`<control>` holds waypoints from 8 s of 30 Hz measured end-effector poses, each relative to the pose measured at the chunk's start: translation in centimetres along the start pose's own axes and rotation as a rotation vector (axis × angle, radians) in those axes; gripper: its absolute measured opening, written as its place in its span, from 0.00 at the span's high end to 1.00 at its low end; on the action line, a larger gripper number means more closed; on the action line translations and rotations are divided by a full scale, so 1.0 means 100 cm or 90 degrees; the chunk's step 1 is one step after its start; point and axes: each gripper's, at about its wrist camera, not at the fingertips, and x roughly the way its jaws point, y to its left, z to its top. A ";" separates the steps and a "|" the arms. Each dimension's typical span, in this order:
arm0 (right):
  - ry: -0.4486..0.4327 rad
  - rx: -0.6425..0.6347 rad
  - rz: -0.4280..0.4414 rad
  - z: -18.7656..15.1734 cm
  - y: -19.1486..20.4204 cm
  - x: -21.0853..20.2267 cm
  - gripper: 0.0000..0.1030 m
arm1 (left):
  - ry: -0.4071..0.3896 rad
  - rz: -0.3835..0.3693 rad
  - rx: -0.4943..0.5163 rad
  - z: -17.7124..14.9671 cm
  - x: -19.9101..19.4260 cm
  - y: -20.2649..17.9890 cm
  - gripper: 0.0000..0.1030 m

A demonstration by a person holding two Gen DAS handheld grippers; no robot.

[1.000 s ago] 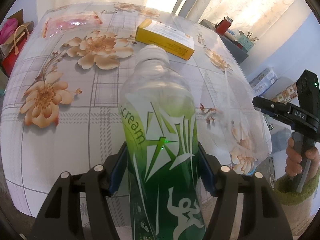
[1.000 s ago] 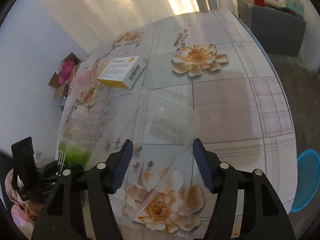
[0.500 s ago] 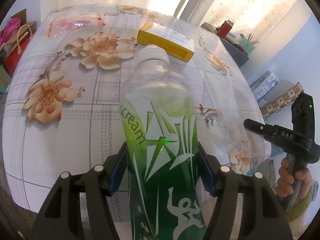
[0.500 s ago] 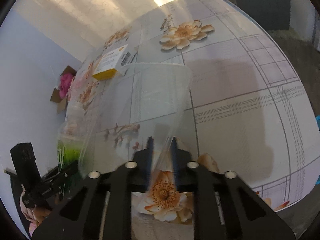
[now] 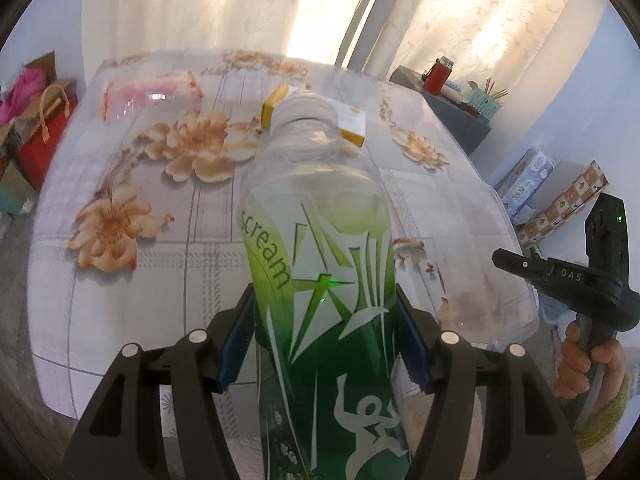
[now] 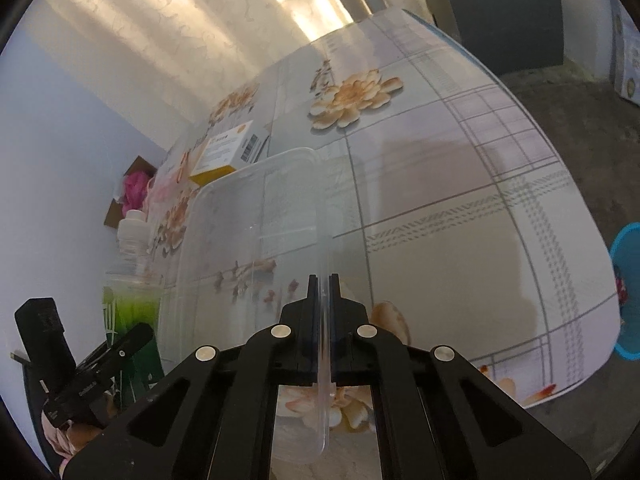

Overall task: Collect trash
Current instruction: 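Grasp the clear plastic container rim with the right gripper while the left holds the bottle, then carry the bottle and container with both grippers over the blue wastebasket, then open the left gripper to drop the bottle while the right drops the container, then turn both grippers back toward the table, then grasp the yellow-white capsule box with the right gripper and lift it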

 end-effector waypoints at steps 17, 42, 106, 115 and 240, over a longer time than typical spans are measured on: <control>-0.035 0.013 0.015 -0.007 -0.016 -0.033 0.98 | -0.050 0.031 0.055 0.006 -0.020 -0.024 0.39; -0.070 0.035 0.054 -0.017 -0.034 -0.061 0.98 | -0.096 0.063 0.120 0.001 -0.039 -0.061 0.39; -0.197 0.532 -0.232 -0.175 -0.424 -0.147 0.98 | 0.370 -0.216 0.427 -0.098 0.272 -0.503 0.39; -0.148 0.522 -0.296 -0.151 -0.449 -0.123 0.98 | 0.417 -0.188 0.426 -0.110 0.352 -0.533 0.39; 0.200 -0.681 0.040 0.105 0.183 0.192 0.07 | 0.148 0.145 0.383 0.234 0.153 0.166 0.10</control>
